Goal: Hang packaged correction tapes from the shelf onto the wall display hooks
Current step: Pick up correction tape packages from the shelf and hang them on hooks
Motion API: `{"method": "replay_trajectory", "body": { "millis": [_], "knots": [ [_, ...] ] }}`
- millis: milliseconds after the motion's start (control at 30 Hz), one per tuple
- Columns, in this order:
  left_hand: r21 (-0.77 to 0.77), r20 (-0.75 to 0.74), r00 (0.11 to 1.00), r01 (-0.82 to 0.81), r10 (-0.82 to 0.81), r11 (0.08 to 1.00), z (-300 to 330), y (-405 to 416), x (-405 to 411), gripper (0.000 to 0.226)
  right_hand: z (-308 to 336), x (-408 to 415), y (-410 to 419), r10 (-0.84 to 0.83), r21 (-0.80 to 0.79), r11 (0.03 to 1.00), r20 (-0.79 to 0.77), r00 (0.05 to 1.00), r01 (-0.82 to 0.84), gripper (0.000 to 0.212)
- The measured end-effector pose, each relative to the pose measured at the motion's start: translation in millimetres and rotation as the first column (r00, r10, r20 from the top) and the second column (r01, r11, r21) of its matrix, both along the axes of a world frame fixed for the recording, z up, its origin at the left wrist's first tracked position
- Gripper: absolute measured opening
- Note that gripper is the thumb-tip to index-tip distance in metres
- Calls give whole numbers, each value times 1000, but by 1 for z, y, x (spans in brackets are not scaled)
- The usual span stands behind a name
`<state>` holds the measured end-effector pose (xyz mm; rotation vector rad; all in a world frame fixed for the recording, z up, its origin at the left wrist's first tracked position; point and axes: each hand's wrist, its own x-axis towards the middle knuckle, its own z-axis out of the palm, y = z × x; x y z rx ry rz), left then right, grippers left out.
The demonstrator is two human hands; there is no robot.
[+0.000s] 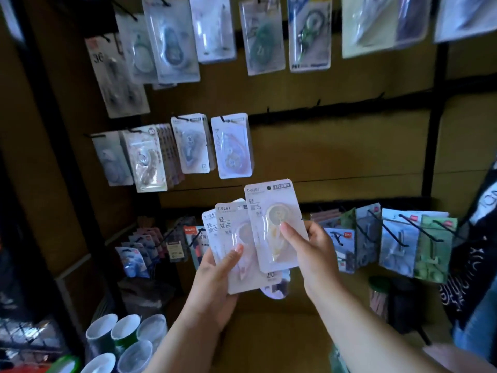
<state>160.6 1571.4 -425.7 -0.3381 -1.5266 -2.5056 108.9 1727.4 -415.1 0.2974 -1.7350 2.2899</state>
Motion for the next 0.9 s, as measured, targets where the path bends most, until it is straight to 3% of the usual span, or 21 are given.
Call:
{"method": "replay_trajectory", "body": {
  "millis": [333, 533, 900],
  "knots": [
    [-70, -85, 986, -153, 147, 986, 53, 0, -16, 47, 112, -40, 2, -69, -38, 997, -254, 965, 61, 22],
    [-55, -58, 984, -173, 169, 983, 62, -3, -19, 45, 132, -58, -11, -105, -16, 994, -219, 970, 104, 32],
    [-31, -22, 984, -177, 176, 984, 56, -12, -31, 49, 126, -61, -17, -184, -39, 983, -208, 961, 179, 33]
  ]
}}
